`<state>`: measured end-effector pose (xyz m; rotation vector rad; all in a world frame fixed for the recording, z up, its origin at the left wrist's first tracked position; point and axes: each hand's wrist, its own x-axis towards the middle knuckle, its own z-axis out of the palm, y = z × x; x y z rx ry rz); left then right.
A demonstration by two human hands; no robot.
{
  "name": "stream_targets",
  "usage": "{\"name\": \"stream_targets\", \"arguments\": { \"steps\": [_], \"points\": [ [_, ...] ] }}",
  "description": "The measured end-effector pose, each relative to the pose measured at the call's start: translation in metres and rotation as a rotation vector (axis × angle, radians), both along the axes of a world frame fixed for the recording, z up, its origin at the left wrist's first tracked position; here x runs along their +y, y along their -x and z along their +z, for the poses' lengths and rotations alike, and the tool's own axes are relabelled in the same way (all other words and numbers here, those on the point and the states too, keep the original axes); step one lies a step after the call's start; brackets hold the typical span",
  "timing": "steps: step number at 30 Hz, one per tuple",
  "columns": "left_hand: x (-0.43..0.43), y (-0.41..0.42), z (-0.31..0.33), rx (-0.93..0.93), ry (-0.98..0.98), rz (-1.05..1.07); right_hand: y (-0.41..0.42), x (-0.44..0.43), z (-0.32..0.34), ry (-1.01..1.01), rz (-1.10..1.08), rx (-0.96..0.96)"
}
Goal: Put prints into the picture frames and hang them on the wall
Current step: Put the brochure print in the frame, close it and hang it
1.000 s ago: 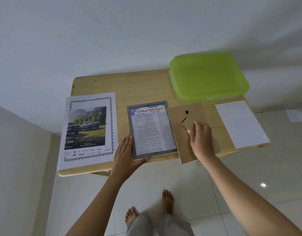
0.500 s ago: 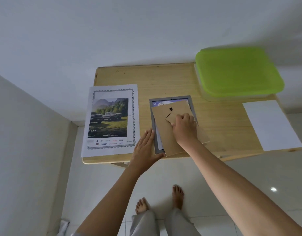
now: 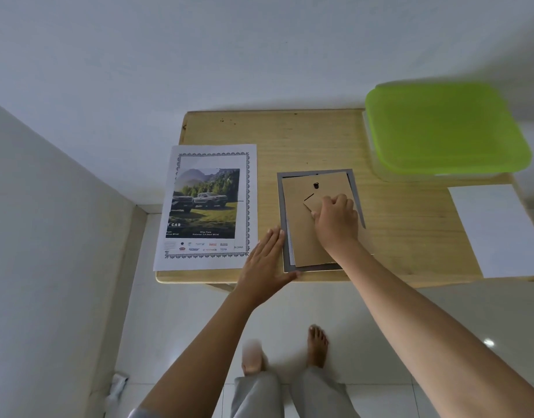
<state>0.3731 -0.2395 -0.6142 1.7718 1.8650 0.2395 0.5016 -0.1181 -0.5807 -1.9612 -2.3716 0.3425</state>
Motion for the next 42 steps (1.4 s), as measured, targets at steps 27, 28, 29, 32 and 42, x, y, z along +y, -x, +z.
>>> {"name": "stream_targets", "arguments": {
  "steps": [27,28,29,32,42],
  "points": [
    [-0.002,-0.001,-0.002,0.006,-0.013,0.005,-0.027,-0.005,-0.009,0.009,0.077,0.244],
    [-0.002,-0.002,-0.002,-0.002,-0.011,0.012,-0.030,-0.009,-0.007,-0.015,0.097,0.260],
    [-0.002,-0.003,-0.002,-0.010,-0.013,0.023,-0.034,-0.014,-0.007,-0.034,0.124,0.276],
    [-0.001,-0.007,-0.003,0.000,-0.031,0.056,-0.046,-0.029,-0.016,-0.034,0.209,0.268],
    [0.001,-0.014,0.000,0.030,-0.056,0.137,-0.068,-0.027,-0.023,-0.041,0.011,0.526]
  ]
}}
